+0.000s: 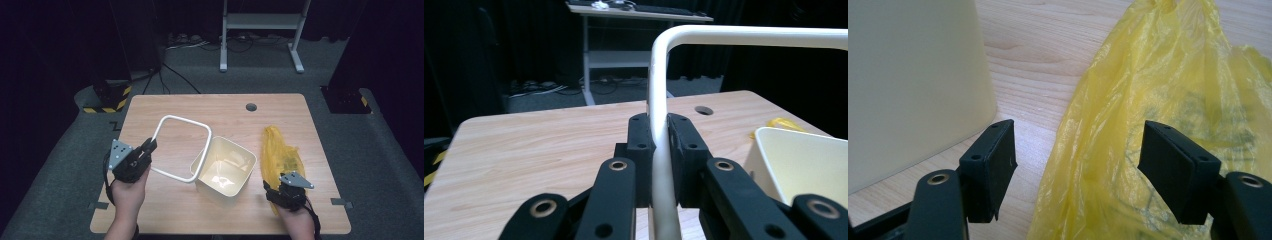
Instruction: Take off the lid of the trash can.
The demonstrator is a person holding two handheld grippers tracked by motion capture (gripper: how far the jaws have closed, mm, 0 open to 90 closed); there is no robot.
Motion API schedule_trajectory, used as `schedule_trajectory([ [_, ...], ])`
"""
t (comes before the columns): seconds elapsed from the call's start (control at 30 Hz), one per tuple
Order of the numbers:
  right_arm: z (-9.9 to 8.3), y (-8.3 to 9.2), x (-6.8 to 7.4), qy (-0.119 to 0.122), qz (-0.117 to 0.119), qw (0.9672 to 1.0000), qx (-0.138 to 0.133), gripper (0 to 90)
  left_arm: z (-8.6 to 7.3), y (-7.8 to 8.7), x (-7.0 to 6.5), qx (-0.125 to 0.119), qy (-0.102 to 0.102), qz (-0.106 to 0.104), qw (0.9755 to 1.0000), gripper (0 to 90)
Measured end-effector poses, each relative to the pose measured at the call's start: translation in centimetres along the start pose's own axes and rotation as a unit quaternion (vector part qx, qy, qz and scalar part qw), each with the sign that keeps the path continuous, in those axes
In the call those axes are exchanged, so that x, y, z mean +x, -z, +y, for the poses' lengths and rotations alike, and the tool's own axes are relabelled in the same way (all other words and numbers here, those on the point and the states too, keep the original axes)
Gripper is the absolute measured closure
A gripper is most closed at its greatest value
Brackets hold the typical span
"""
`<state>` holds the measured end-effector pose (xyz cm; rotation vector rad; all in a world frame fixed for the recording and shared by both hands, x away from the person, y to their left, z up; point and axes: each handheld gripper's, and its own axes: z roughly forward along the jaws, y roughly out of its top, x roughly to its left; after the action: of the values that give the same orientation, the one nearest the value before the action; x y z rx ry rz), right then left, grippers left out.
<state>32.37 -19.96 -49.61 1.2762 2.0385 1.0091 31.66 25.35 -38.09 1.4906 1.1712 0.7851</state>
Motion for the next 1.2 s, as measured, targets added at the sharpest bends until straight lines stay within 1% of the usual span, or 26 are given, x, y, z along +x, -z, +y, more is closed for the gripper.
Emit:
schedule_trajectory([
  [0.03, 0.0, 0.0, 0.0, 0.001, 0.001, 1.0000, 0.001, 30.9, 0.0, 0.2, 0.2, -0.001, 0.005, 0.003, 1.0000, 80.7],
  [0.07, 0.1, -0.1, -0.1, 0.003, 0.001, 1.0000, 0.000, 30.8, 0.0, 0.4, 0.6, -0.001, 0.005, 0.006, 1.0000, 80.7],
  [0.17, 0.2, -0.2, -0.2, -0.004, 0.004, 1.0000, 0.000, 30.8, -0.1, 0.8, 1.3, -0.005, 0.010, 0.014, 0.9998, 80.7],
  [0.2, 0.2, -0.3, -0.2, -0.004, 0.005, 1.0000, 0.000, 31.0, -0.1, 1.0, 1.6, -0.004, 0.007, 0.018, 0.9998, 80.7],
  [0.3, 0.4, -0.5, -0.2, -0.003, 0.010, 0.9999, 0.000, 31.0, -0.2, 1.3, 1.9, -0.005, 0.009, 0.022, 0.9997, 80.7],
  [0.33, 0.4, -0.5, -0.2, -0.003, 0.010, 0.9999, 0.000, 31.0, -0.2, 1.4, 2.1, -0.005, 0.006, 0.025, 0.9997, 80.7],
  [0.4, 0.5, -0.7, -0.1, -0.003, 0.011, 0.9999, 0.000, 30.9, -0.4, 1.6, 2.6, -0.004, 0.009, 0.031, 0.9995, 80.7],
  [0.47, 0.6, -0.9, 0.1, -0.003, 0.014, 0.9999, 0.000, 30.9, -0.5, 1.8, 3.0, -0.004, 0.016, 0.034, 0.9993, 80.7],
  [0.57, 0.7, -1.0, 0.2, 0.003, 0.016, 0.9999, -0.001, 31.0, -0.7, 2.0, 3.7, -0.001, 0.016, 0.040, 0.9991, 80.7],
  [0.73, 0.8, -0.9, 0.1, 0.002, 0.016, 0.9999, -0.003, 30.9, -1.0, 2.0, 4.3, 0.002, 0.018, 0.046, 0.9988, 80.7],
  [0.77, 0.8, -0.9, 0.1, 0.002, 0.016, 0.9999, -0.003, 30.9, -1.2, 2.0, 4.4, 0.003, 0.023, 0.046, 0.9986, 80.7],
  [0.83, 0.8, -0.9, 0.0, -0.001, 0.015, 0.9999, -0.004, 31.0, -1.4, 1.9, 4.8, 0.006, 0.023, 0.049, 0.9985, 80.8],
  [1.13, 0.8, -0.9, 0.0, 0.002, 0.016, 0.9999, -0.003, 31.0, -2.2, 1.5, 5.5, 0.015, 0.023, 0.057, 0.9980, 80.8],
  [1.2, 0.8, -0.9, 0.0, 0.004, 0.016, 0.9999, -0.004, 31.1, -2.6, 1.3, 5.8, 0.021, 0.024, 0.057, 0.9979, 80.8],
])
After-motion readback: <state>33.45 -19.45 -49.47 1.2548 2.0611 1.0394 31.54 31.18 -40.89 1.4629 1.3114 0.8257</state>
